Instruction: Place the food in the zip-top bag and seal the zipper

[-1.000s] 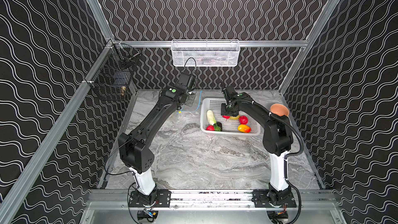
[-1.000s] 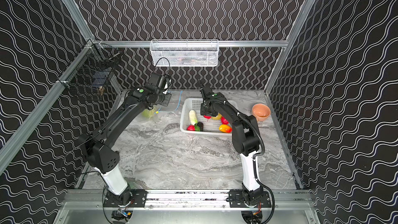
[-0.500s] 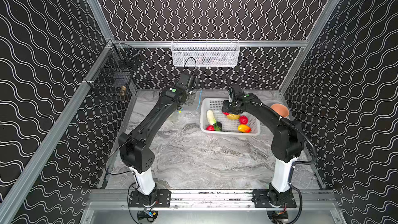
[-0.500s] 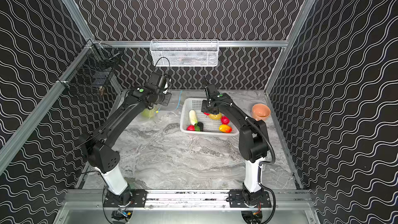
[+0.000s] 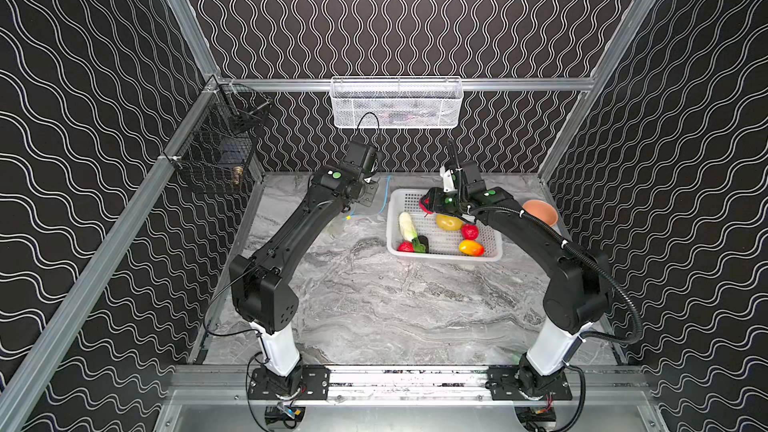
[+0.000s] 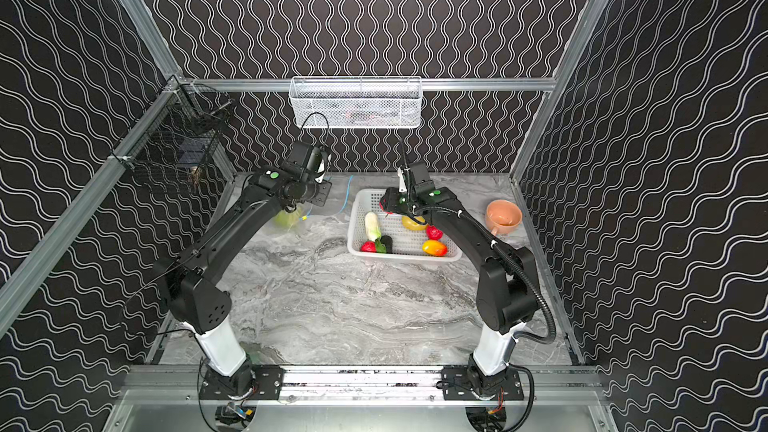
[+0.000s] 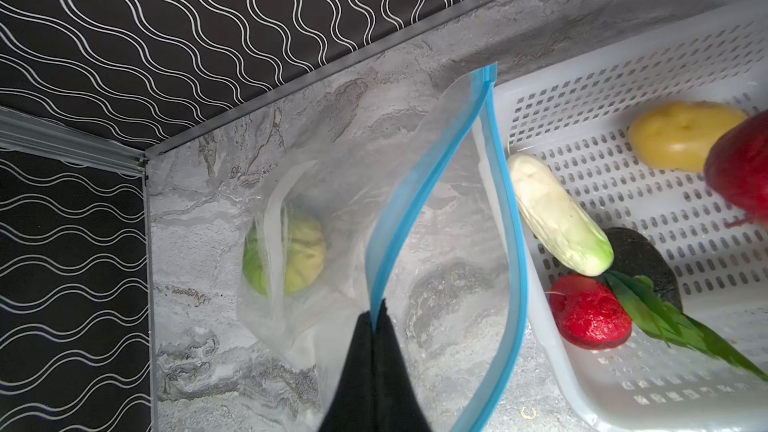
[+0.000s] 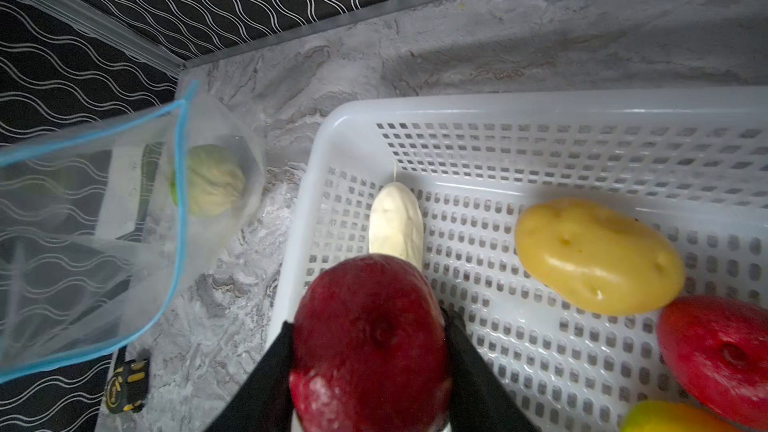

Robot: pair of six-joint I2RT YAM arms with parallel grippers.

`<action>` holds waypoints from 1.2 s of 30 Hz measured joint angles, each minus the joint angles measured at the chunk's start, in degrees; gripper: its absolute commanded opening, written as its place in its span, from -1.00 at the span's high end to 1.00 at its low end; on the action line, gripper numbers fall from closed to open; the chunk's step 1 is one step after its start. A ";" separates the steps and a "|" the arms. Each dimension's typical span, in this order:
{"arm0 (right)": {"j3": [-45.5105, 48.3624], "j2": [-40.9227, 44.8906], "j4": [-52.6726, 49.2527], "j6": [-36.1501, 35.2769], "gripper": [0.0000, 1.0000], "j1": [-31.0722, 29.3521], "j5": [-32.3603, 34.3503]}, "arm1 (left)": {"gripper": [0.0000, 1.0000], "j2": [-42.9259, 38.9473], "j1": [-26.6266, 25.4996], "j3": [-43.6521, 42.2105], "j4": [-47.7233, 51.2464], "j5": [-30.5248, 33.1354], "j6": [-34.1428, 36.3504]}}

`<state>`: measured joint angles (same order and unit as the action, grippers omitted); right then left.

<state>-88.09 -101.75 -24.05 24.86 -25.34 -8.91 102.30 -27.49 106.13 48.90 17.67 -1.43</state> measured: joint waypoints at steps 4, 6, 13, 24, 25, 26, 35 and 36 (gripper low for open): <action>0.98 0.35 2.78 0.39 0.75 0.00 -2.38 | 1.00 0.00 0.00 -0.46 -0.02 -0.17 0.00; 1.88 0.74 4.24 1.09 0.75 0.00 -3.56 | 1.00 0.00 0.00 -0.46 -0.02 -0.17 0.00; 7.82 5.18 12.59 2.58 0.76 0.00 -8.24 | 1.00 -0.31 0.00 -0.59 -0.15 -0.13 0.02; 12.44 8.48 23.47 4.70 0.76 -0.07 -12.76 | 1.00 -0.33 0.00 -0.52 -0.13 -0.35 0.02; 12.66 8.50 24.20 5.07 0.77 -0.07 -13.09 | 1.00 -0.33 0.00 -0.52 -0.13 -0.39 0.02; 12.81 8.50 24.81 5.55 0.77 -0.07 -13.40 | 1.00 -0.33 0.00 -0.52 -0.13 -0.39 0.02; 18.73 11.04 36.35 9.05 0.78 -0.81 -16.63 | 1.00 -0.55 0.00 -0.39 -0.13 -0.35 0.04; 18.86 11.02 37.51 9.51 0.78 -0.87 -16.92 | 1.00 -0.61 0.00 -0.35 -0.13 -0.37 0.04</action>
<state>-69.23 -90.74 13.45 34.37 -26.22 -25.82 101.69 -27.49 105.78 48.77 17.30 -1.39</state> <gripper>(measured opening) 0.522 0.040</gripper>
